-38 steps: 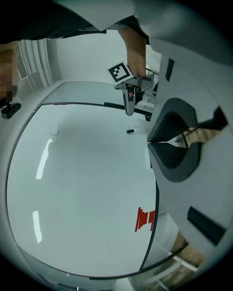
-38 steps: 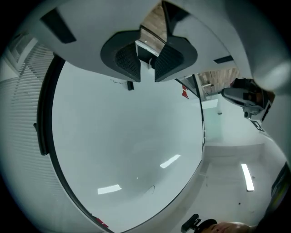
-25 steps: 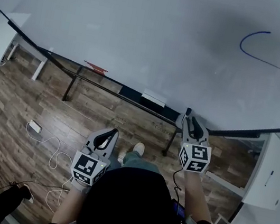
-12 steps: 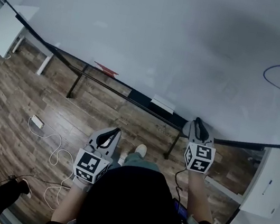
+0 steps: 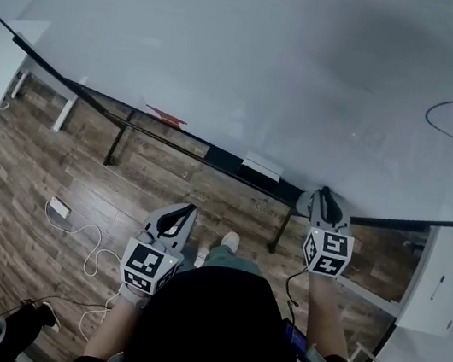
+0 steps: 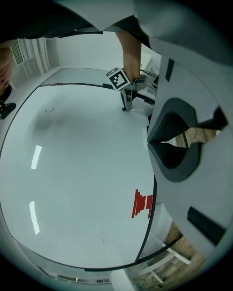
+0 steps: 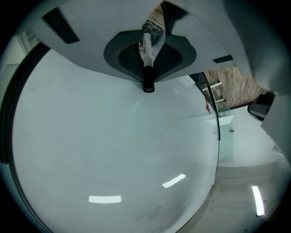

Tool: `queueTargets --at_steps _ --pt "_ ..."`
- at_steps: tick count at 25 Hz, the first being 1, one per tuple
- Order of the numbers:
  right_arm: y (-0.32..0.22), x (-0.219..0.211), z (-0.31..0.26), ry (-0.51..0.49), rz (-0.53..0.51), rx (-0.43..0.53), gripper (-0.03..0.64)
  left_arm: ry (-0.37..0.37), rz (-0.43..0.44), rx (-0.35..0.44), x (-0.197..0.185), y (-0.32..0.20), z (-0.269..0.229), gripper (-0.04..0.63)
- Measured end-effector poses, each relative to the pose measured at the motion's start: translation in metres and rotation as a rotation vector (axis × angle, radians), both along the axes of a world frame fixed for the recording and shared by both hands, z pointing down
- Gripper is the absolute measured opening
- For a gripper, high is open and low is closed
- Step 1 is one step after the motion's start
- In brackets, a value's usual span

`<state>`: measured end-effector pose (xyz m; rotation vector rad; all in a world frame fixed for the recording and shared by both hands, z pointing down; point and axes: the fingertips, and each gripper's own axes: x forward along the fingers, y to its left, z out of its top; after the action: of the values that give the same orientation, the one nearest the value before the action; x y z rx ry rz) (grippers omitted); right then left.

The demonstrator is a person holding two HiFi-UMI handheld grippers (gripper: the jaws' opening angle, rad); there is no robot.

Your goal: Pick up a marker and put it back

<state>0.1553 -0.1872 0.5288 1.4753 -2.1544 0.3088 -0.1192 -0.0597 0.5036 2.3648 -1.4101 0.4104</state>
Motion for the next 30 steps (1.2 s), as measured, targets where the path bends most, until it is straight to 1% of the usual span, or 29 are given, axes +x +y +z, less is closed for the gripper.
queueTargets --at_steps 8,17,21,24,30 --pt "0.008 0.005 -0.043 -0.034 0.055 0.088 0.089 0.012 0.086 0.022 0.004 -0.013 -0.005 0.023" --pt "0.041 0.008 -0.099 -0.084 0.136 0.191 0.089 0.053 0.207 0.085 0.015 -0.028 -0.022 0.023" --pt "0.061 0.006 -0.115 -0.095 0.166 0.216 0.089 0.064 0.26 0.112 0.022 -0.036 -0.034 0.023" --pt "0.077 0.003 -0.123 -0.103 0.186 0.229 0.089 0.071 0.332 0.14 0.033 -0.039 -0.038 0.023" --pt "0.11 -0.008 -0.121 -0.123 0.199 0.22 0.089 0.087 0.443 0.16 0.058 -0.04 -0.044 0.023"
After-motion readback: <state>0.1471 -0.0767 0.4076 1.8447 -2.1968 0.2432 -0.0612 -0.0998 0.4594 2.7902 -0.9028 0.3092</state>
